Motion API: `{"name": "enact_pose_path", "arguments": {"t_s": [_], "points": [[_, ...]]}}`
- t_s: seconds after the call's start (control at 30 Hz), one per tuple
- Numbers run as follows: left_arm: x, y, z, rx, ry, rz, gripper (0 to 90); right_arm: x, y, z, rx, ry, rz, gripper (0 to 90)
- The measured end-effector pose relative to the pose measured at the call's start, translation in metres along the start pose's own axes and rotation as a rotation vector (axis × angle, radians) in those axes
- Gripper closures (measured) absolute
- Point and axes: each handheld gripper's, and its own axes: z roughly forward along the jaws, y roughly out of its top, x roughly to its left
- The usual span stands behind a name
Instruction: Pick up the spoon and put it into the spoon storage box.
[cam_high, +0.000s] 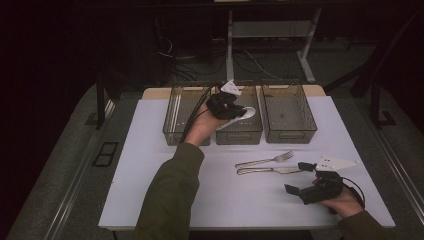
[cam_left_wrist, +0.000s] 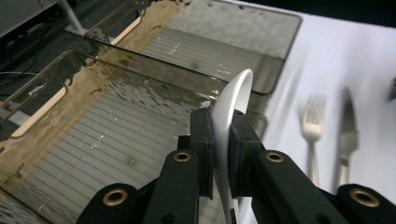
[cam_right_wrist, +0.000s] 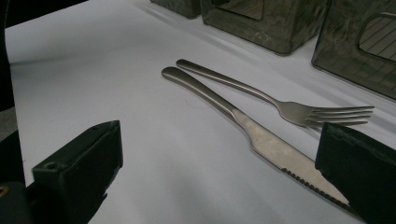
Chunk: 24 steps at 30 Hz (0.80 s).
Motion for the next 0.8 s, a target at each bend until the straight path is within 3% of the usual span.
{"name": "enact_pose_path", "arguments": {"t_s": [0.3, 0.33, 0.43, 0.53, 0.8], "points": [[0.006, -0.002, 0.029, 0.031, 0.010, 0.002, 81.7, -0.001, 0.000, 0.000, -0.009, 0.006, 0.001, 0.8], [0.007, -0.003, 0.031, 0.046, 0.012, 0.021, 81.7, 0.000, 0.000, 0.000, -0.011, 0.007, 0.004, 0.8], [0.007, -0.007, 0.035, 0.068, 0.010, 0.000, 81.6, 0.000, 0.000, -0.001, -0.012, 0.007, 0.005, 0.8], [0.009, -0.010, 0.038, 0.080, 0.018, 0.011, 81.5, 0.000, 0.000, 0.000, -0.012, 0.007, 0.004, 0.8], [0.008, -0.021, 0.043, 0.120, -0.008, -0.014, 78.5, 0.000, 0.001, 0.000, -0.007, 0.004, 0.002, 0.8]]}}
